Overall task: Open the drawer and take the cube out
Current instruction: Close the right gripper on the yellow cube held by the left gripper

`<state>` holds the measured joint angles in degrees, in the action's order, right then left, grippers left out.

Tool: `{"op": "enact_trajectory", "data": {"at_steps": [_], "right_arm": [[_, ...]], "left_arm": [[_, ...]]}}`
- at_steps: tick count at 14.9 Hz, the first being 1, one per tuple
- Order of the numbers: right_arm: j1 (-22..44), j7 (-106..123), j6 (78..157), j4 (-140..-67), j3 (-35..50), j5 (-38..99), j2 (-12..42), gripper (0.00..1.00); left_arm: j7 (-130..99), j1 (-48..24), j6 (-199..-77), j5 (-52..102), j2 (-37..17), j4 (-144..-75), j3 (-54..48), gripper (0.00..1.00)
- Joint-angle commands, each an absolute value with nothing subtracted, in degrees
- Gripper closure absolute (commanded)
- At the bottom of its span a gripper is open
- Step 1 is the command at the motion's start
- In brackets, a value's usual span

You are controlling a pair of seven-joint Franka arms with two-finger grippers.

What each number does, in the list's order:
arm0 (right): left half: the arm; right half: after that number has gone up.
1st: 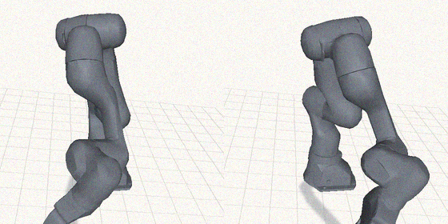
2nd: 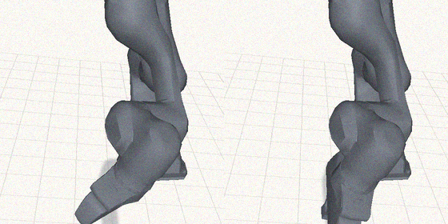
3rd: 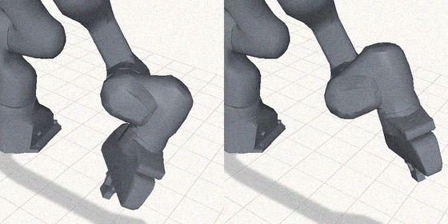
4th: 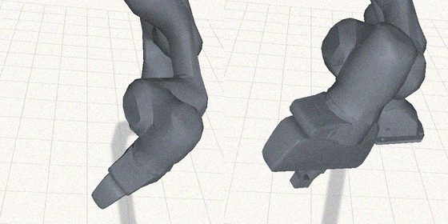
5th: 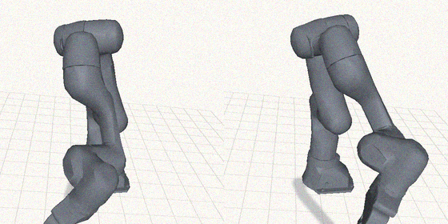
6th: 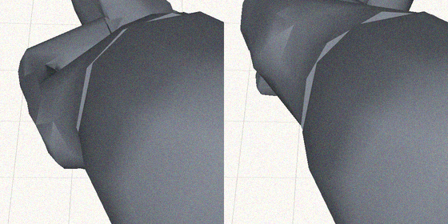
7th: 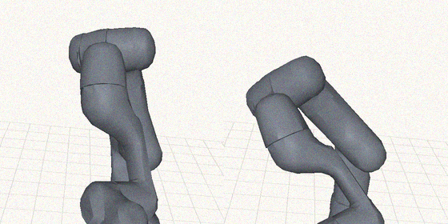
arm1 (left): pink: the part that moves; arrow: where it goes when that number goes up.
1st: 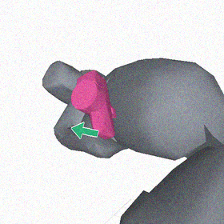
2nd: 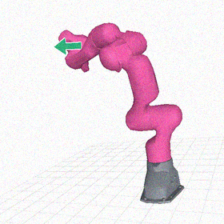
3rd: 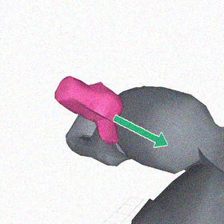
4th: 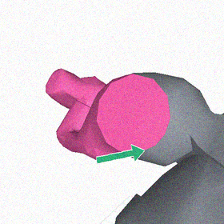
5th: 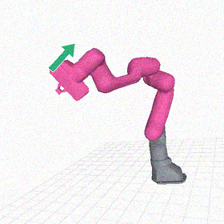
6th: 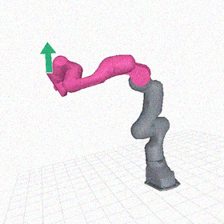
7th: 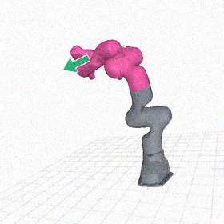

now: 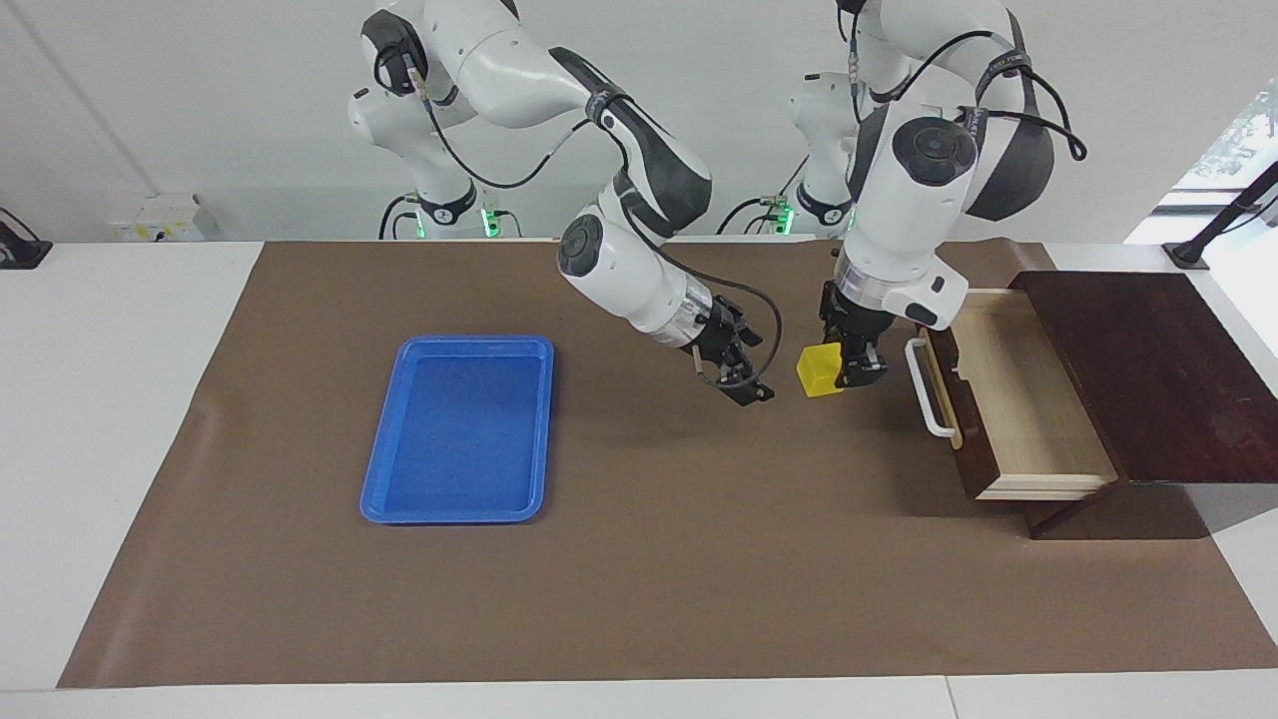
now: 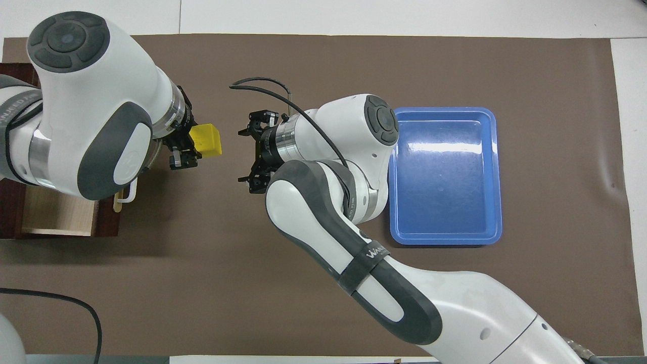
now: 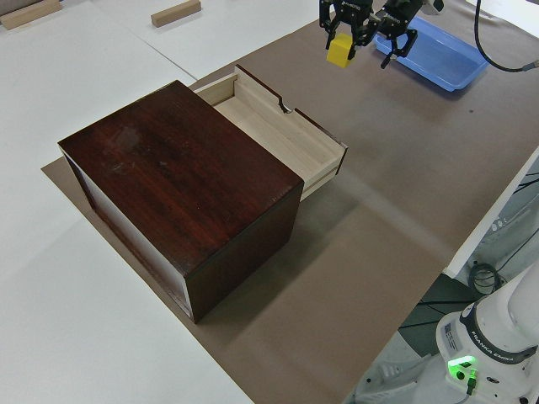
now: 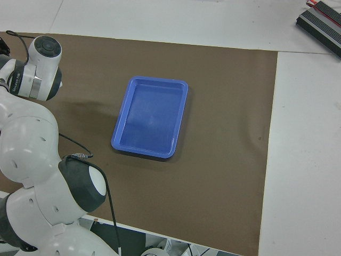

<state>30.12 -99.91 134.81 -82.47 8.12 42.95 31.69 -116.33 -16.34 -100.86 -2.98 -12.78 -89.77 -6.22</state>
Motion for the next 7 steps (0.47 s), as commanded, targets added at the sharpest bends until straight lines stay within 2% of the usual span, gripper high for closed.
{"op": "enact_trajectory", "data": {"at_steps": [1,7], "right_arm": [[30.1,-102.4,129.8,-74.5,7.5,40.9,35.4,0.0],[30.5,-102.5,130.9,-72.5,7.6,40.6,36.8,0.0]], "left_arm": [[-117.4,-17.1,-102.1,-2.9,-12.1,-91.1,-5.5,1.0],[-117.5,-17.1,-102.2,-2.7,-12.1,-91.1,-5.5,1.0]]}}
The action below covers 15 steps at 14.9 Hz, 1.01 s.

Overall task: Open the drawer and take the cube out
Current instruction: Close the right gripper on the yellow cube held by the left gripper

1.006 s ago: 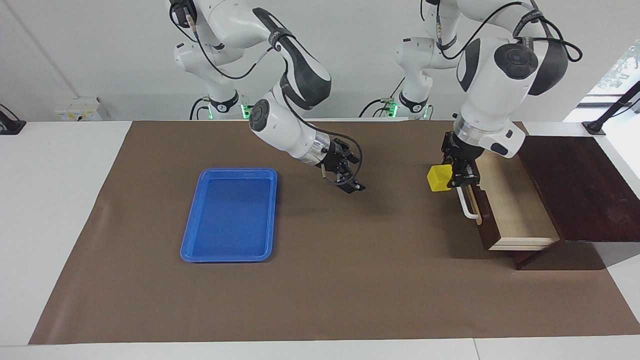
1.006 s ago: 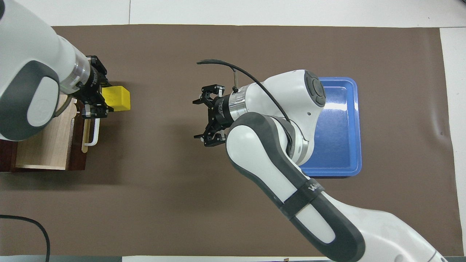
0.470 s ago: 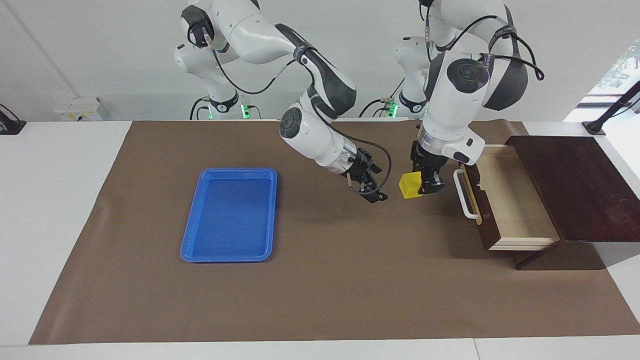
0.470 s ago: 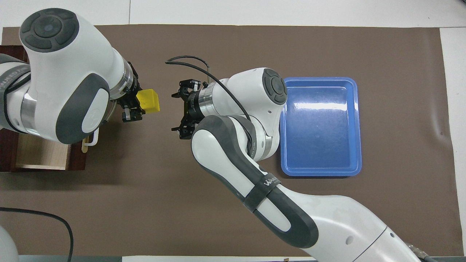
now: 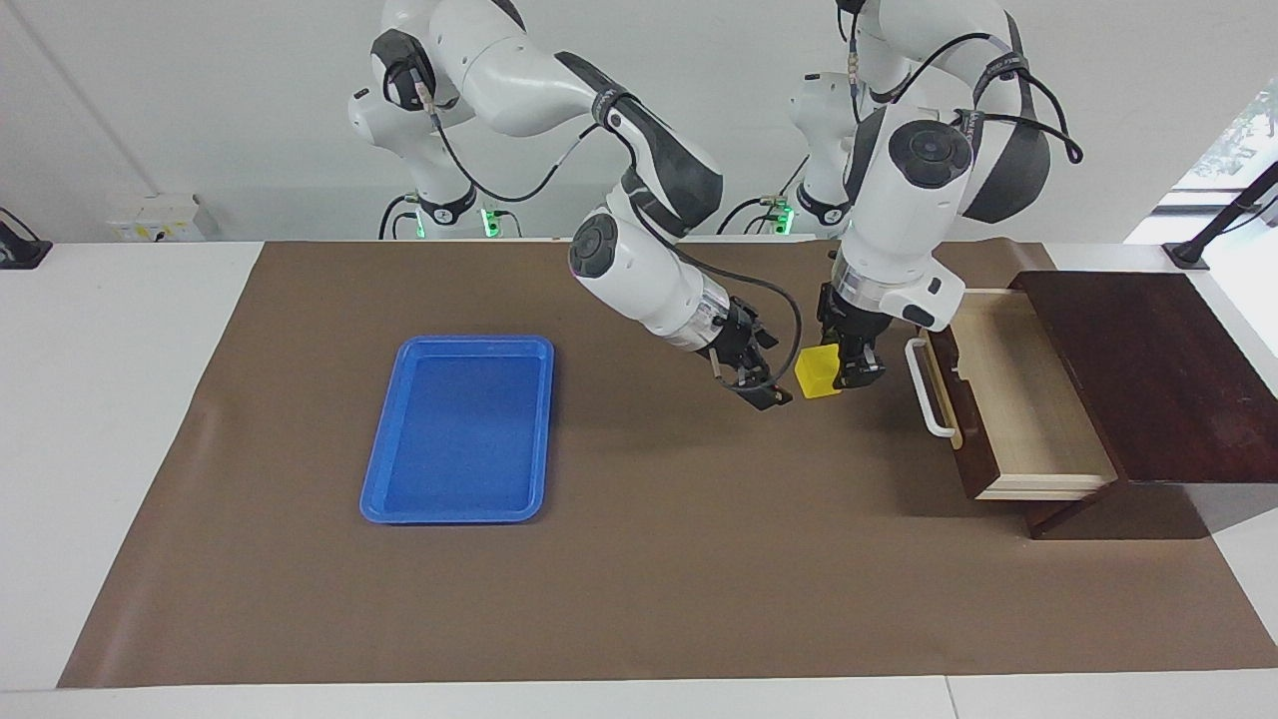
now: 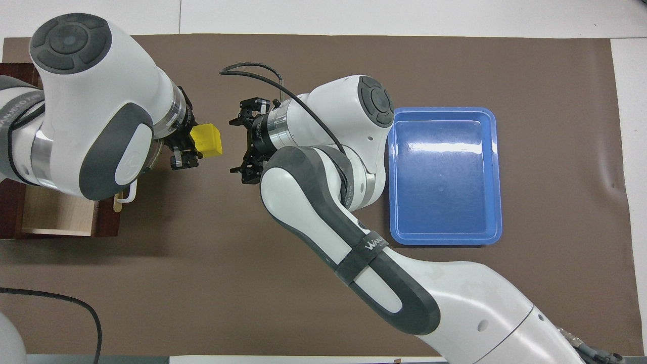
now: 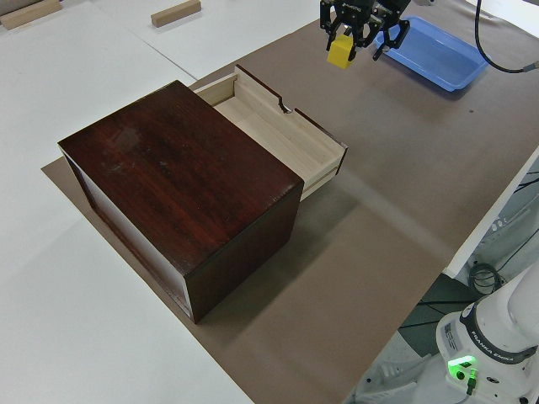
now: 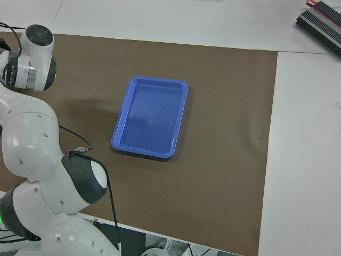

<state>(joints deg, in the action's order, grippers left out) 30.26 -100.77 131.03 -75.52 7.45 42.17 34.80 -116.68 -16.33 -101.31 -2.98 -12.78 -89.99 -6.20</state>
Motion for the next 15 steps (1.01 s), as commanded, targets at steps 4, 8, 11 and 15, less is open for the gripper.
{"op": "enact_trajectory", "data": {"at_steps": [4,8,11,15], "right_arm": [[30.4,-102.4,127.3,-67.9,7.6,38.9,38.7,0.0],[30.8,-102.3,127.1,-67.8,7.6,38.8,38.7,0.0],[30.6,-101.9,127.1,-67.9,7.6,38.8,38.5,0.0],[30.9,-101.8,127.3,-68.1,7.7,38.9,38.1,0.0]], "left_arm": [[-117.6,-17.8,-102.1,-2.7,-12.1,-91.1,-5.5,1.0],[-118.3,-18.2,-102.1,-2.7,-12.1,-91.1,-5.5,1.0],[-119.5,-18.8,-102.2,-2.5,-12.1,-91.1,-5.5,1.0],[-120.1,-19.5,-102.3,-2.1,-12.1,-91.0,-5.5,1.0]]}}
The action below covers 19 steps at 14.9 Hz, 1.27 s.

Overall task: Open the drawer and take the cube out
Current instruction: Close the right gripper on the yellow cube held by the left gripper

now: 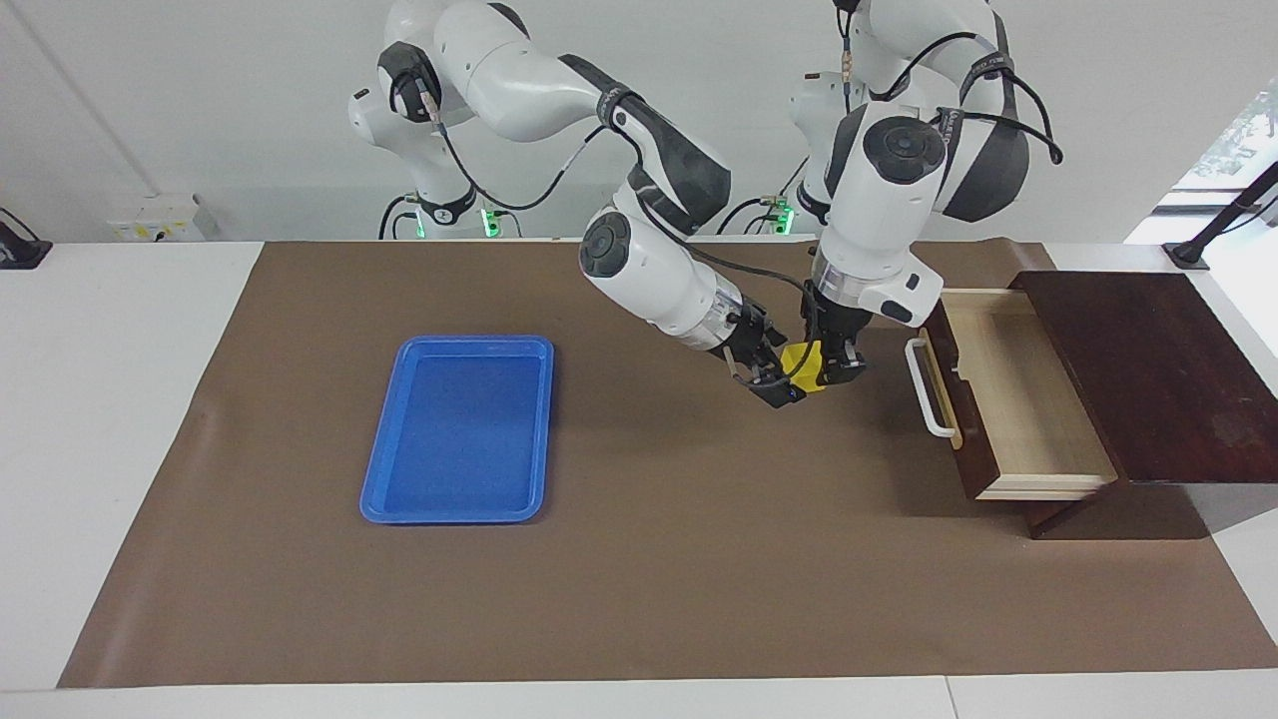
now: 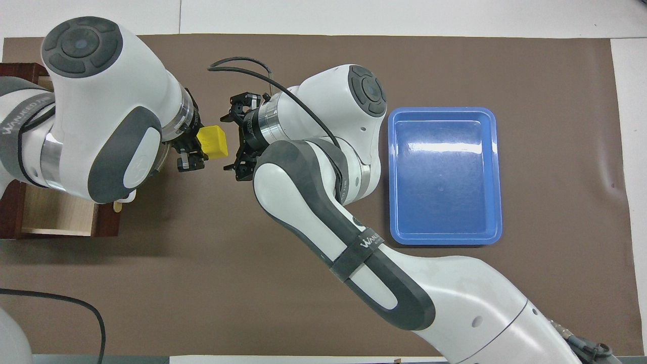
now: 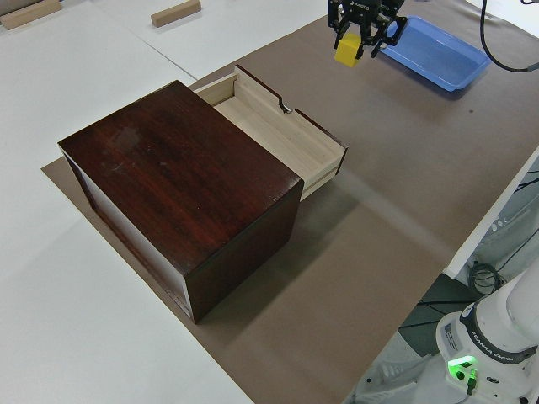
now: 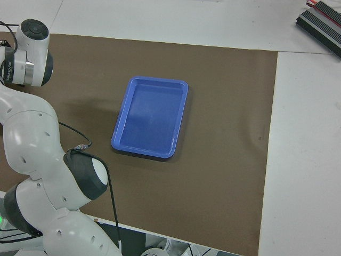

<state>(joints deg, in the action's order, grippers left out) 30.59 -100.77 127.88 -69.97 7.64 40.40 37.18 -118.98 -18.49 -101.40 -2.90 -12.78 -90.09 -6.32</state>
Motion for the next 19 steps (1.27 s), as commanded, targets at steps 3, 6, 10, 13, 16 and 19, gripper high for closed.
{"op": "enact_trajectory", "data": {"at_steps": [3,6,10,13,16,19], "right_arm": [[31.2,-101.3,127.5,-69.2,7.7,38.8,37.9,0.0],[31.3,-100.9,127.1,-70.1,7.7,38.8,37.6,0.03],[31.5,-100.9,127.2,-70.2,7.7,38.8,37.5,0.47],[31.6,-101.1,127.5,-70.1,7.6,38.8,37.4,1.0],[31.5,-101.1,127.7,-69.8,7.6,38.0,37.4,1.0],[31.3,-101.1,127.7,-69.7,7.7,38.1,37.5,1.0]], "left_arm": [[-120.5,-19.6,-102.2,-1.9,-12.1,-91.0,-5.5,1.0],[-120.6,-20.0,-102.3,-1.9,-12.1,-91.0,-5.5,1.0],[-120.5,-20.0,-102.3,-1.9,-12.1,-91.1,-5.5,1.0],[-120.5,-20.0,-102.5,-1.9,-12.1,-91.1,-5.5,1.0],[-120.5,-20.0,-102.5,-1.9,-12.0,-91.1,-5.5,1.0],[-120.5,-20.0,-102.5,-1.9,-12.1,-91.1,-5.5,1.0]]}}
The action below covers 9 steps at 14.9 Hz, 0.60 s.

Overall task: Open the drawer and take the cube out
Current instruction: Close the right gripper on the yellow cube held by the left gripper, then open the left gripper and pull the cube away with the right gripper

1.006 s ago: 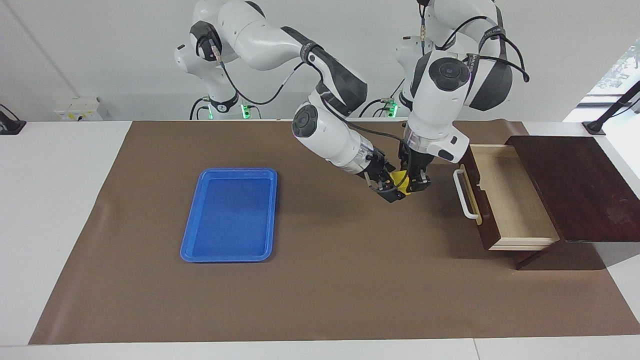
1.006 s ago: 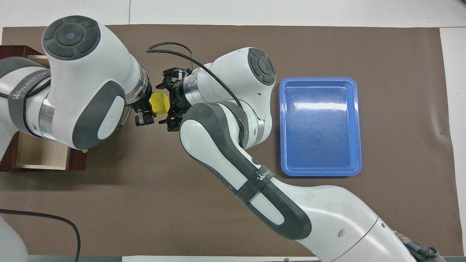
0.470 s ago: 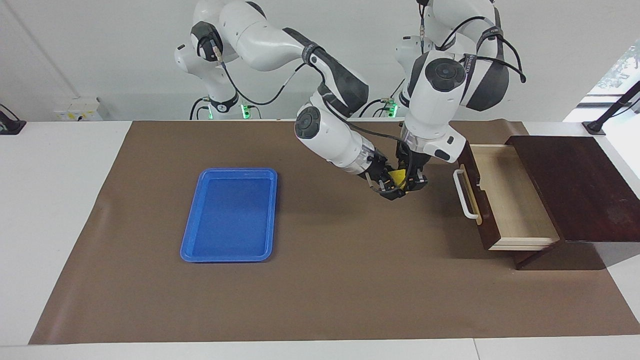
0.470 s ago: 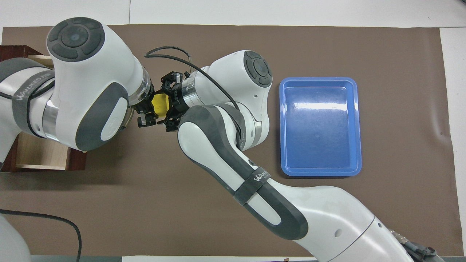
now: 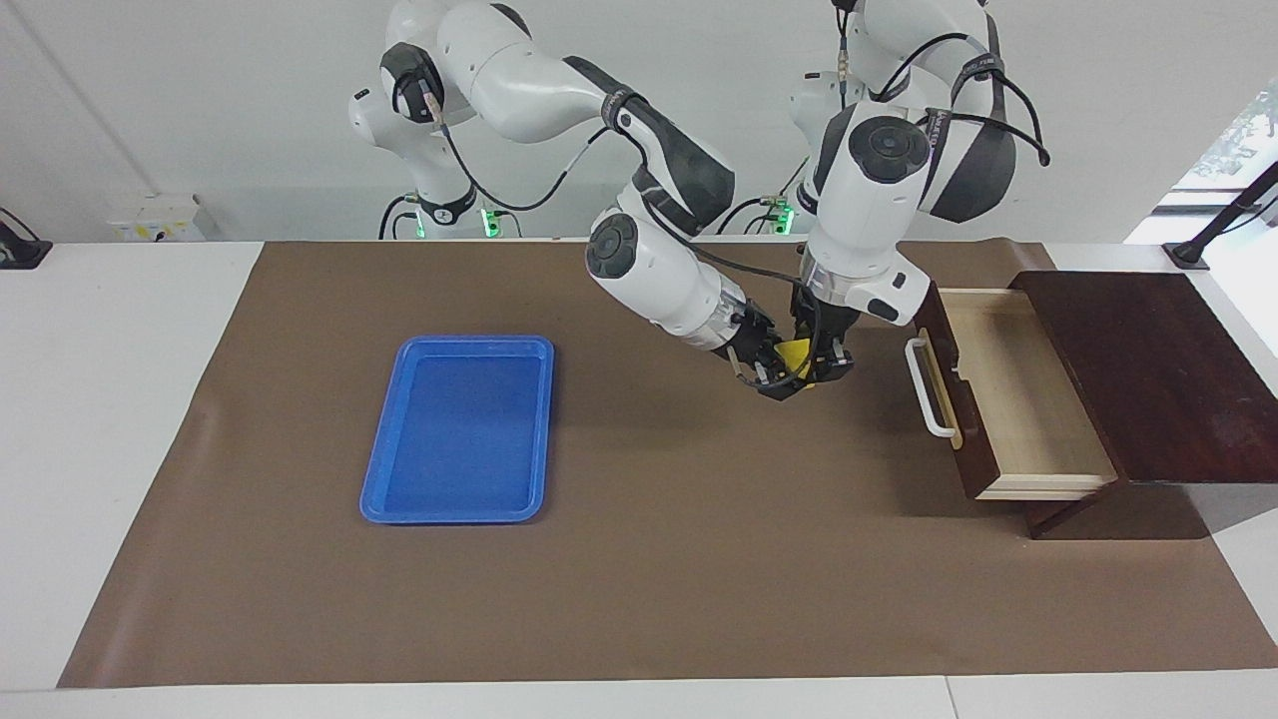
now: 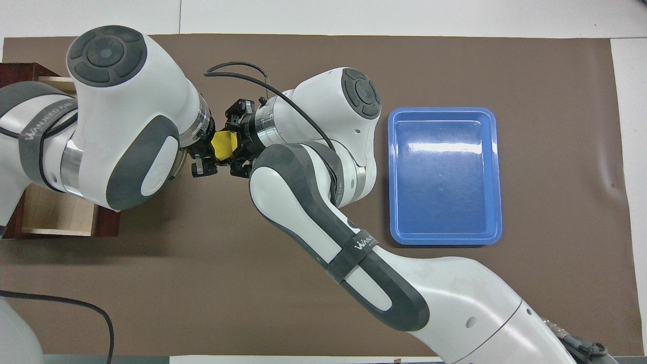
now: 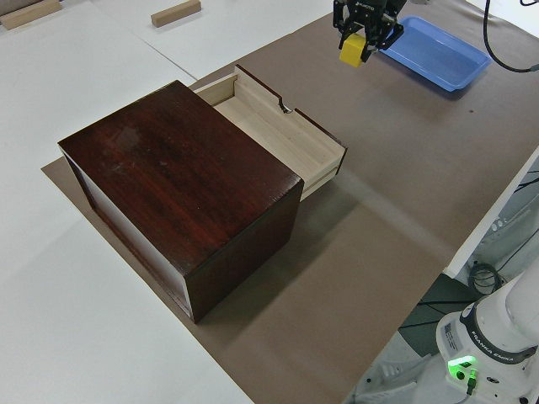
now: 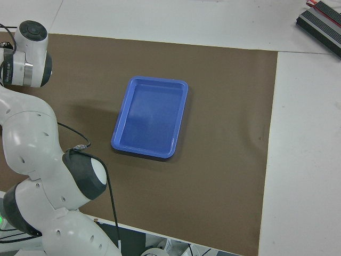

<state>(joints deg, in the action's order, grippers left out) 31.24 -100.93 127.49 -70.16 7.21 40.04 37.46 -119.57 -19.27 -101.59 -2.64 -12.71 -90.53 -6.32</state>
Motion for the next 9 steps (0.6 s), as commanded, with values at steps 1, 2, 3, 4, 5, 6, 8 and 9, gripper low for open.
{"op": "enact_trajectory", "data": {"at_steps": [1,2,3,4,5,6,8,9], "right_arm": [[31.3,-101.1,127.7,-69.7,7.7,38.1,37.5,1.0],[31.3,-101.1,127.7,-69.7,7.7,38.2,37.5,1.0],[31.3,-101.1,127.7,-69.7,7.7,38.2,37.5,1.0],[31.3,-101.2,127.7,-69.7,7.7,38.4,37.5,1.0],[31.2,-101.1,127.7,-69.7,7.7,38.4,37.5,1.0],[31.2,-101.2,127.7,-69.6,7.7,38.5,37.5,1.0],[31.2,-101.2,127.7,-69.6,7.7,38.5,37.6,1.0],[31.2,-101.2,127.7,-69.6,7.7,38.5,37.6,1.0]], "left_arm": [[-120.5,-20.0,-102.5,-1.9,-12.1,-91.1,-5.5,1.0],[-120.4,-20.0,-102.6,-2.0,-12.1,-91.1,-5.4,1.0],[-120.4,-20.0,-102.6,-2.0,-12.1,-91.1,-5.4,1.0],[-120.4,-20.1,-102.6,-2.0,-12.1,-91.1,-5.4,1.0],[-120.3,-20.1,-102.6,-2.0,-12.1,-91.1,-5.4,1.0],[-120.2,-20.1,-102.6,-2.0,-12.1,-91.1,-5.4,1.0],[-120.2,-20.1,-102.5,-2.0,-12.1,-91.1,-5.4,1.0],[-120.2,-20.1,-102.5,-2.0,-12.1,-91.1,-5.4,1.0]]}}
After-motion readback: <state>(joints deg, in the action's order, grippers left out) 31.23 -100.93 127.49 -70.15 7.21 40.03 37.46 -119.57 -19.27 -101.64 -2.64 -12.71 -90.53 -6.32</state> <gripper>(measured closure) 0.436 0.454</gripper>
